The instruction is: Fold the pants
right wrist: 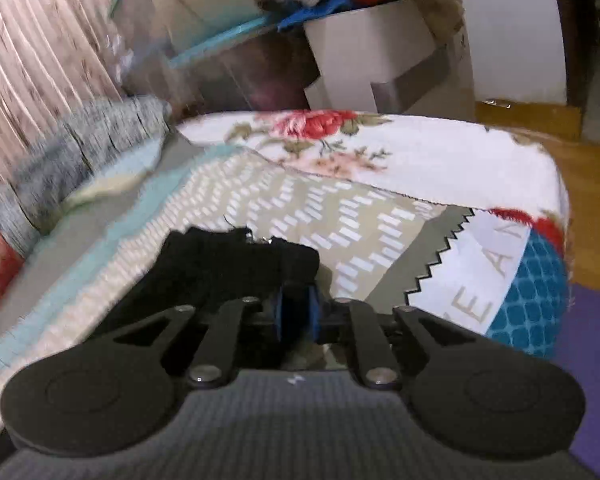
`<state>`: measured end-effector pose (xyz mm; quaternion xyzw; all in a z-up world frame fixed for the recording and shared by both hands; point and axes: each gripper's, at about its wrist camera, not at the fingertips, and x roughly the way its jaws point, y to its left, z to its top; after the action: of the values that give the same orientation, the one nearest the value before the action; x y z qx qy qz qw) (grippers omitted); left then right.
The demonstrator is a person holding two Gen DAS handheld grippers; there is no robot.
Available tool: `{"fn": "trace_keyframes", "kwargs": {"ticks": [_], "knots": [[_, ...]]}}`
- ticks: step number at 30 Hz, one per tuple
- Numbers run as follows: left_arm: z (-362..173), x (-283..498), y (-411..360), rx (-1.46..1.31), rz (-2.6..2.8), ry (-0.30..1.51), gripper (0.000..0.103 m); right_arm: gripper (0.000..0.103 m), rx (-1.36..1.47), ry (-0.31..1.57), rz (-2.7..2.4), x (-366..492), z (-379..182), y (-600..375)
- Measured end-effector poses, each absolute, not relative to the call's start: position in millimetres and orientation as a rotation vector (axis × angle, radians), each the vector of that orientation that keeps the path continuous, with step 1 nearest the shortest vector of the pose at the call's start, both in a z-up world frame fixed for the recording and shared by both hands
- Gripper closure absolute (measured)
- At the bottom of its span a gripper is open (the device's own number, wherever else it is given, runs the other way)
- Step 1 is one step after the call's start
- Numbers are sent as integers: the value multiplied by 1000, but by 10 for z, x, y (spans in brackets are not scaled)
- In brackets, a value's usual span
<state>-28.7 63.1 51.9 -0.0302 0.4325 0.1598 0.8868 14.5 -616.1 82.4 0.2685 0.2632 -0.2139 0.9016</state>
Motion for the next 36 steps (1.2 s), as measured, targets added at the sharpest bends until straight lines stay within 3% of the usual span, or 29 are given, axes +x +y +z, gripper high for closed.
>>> {"fn": "trace_keyframes", "kwargs": {"ticks": [1, 2, 6, 13, 15, 16, 17, 21, 29, 36], "knots": [[534, -296, 638, -72, 327, 897, 19, 50, 623, 510, -426, 66, 834, -6226], [560, -311, 649, -86, 321, 893, 19, 44, 687, 465, -411, -32, 844, -6276], [707, -395, 643, -110, 301, 852, 19, 44, 840, 412, -349, -228, 808, -6341], [923, -510, 497, -67, 252, 788, 19, 43, 809, 465, -311, 93, 750, -6142], [961, -525, 481, -57, 248, 775, 19, 54, 790, 480, -320, 186, 749, -6103], [980, -533, 482, -57, 249, 769, 19, 80, 777, 494, -334, 230, 760, -6097], [1007, -550, 497, -61, 246, 759, 19, 83, 778, 511, -350, 260, 751, -6127], [1113, -600, 508, -79, 226, 726, 19, 86, 779, 459, -317, 158, 966, -6038], [1107, -597, 471, -259, 89, 746, 19, 87, 430, 417, 18, 41, 1691, -4926], [833, -645, 376, -331, 11, 849, 19, 86, -173, 550, 379, -308, 1371, -3339]]}}
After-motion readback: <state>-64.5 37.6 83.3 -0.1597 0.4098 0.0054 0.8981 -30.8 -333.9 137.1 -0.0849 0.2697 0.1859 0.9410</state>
